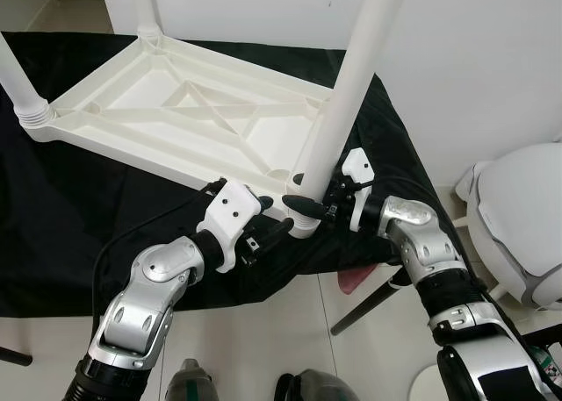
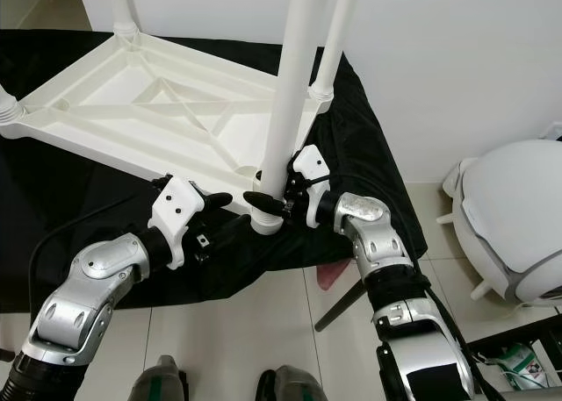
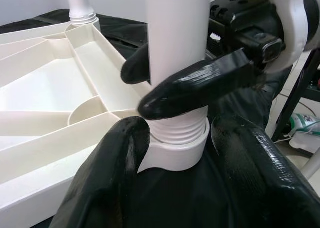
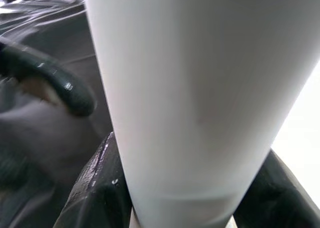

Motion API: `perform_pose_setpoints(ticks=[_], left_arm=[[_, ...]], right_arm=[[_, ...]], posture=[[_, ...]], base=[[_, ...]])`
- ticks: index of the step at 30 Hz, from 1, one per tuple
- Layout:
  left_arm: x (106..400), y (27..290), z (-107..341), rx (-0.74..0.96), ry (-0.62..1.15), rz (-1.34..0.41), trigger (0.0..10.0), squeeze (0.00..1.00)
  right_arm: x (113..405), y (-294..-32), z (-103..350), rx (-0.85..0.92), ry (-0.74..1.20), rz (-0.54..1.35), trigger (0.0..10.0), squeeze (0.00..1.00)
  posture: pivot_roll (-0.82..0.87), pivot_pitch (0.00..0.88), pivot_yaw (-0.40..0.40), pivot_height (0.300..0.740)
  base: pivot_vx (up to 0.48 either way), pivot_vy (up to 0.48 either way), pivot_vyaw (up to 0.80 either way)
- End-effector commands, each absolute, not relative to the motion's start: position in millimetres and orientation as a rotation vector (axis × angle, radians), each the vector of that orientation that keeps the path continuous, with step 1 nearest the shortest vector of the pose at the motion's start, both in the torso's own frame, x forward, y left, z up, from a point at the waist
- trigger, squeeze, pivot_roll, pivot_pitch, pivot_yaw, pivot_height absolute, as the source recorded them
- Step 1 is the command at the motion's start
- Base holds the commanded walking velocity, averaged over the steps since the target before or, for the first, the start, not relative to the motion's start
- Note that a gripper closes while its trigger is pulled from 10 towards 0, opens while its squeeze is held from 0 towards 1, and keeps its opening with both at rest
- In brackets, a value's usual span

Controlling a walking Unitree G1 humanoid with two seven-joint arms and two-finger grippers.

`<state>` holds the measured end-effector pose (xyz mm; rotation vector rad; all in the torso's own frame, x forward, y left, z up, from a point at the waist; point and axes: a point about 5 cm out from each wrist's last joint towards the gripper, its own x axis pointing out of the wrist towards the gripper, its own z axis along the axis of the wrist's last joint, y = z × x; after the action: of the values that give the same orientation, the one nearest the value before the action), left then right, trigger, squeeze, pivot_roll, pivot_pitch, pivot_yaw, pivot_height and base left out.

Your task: Building children table

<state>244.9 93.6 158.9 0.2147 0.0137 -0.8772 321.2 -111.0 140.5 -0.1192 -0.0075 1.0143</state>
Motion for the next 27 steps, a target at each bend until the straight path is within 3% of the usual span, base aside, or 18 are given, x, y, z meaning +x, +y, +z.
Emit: perform_pose_setpoints(ticks=[1, 8, 10, 18, 26, 27], left_arm=[[245, 92, 158, 0.216, 0.014, -0.835, 10.0, 0.00], [244, 92, 157, 0.214, 0.017, -0.839, 10.0, 0.00], [244, 92, 157, 0.210, 0.018, -0.839, 10.0, 0.00], [244, 90, 157, 0.207, 0.016, -0.839, 10.0, 0.00], [244, 91, 157, 0.207, 0.017, -0.834, 10.0, 0.00], [244, 90, 157, 0.207, 0.016, -0.835, 10.0, 0.00]], right_arm=[[322, -112, 138, -0.105, 0.010, 0.948, 10.0, 0.00], [316, -106, 142, -0.073, -0.019, 0.822, 10.0, 0.00], [306, -94, 146, -0.023, -0.032, 0.680, 10.0, 0.00], [300, -84, 140, 0.015, 0.021, 0.490, 10.0, 0.00], [299, -86, 141, 0.020, 0.030, 0.439, 10.0, 0.00], [299, -86, 142, 0.034, 0.029, 0.450, 10.0, 1.00]], posture=[[0.04, 0.029, -0.090, 0.740], [0.04, 0.032, -0.091, 0.740], [0.03, 0.035, -0.095, 0.740], [0.04, 0.033, -0.102, 0.740], [0.04, 0.027, -0.100, 0.740], [0.04, 0.026, -0.099, 0.740]], base=[[0.000, 0.000, 0.00], [0.000, 0.000, 0.00], [0.000, 0.000, 0.00], [0.000, 0.000, 0.00], [0.000, 0.000, 0.00], [0.000, 0.000, 0.00]])
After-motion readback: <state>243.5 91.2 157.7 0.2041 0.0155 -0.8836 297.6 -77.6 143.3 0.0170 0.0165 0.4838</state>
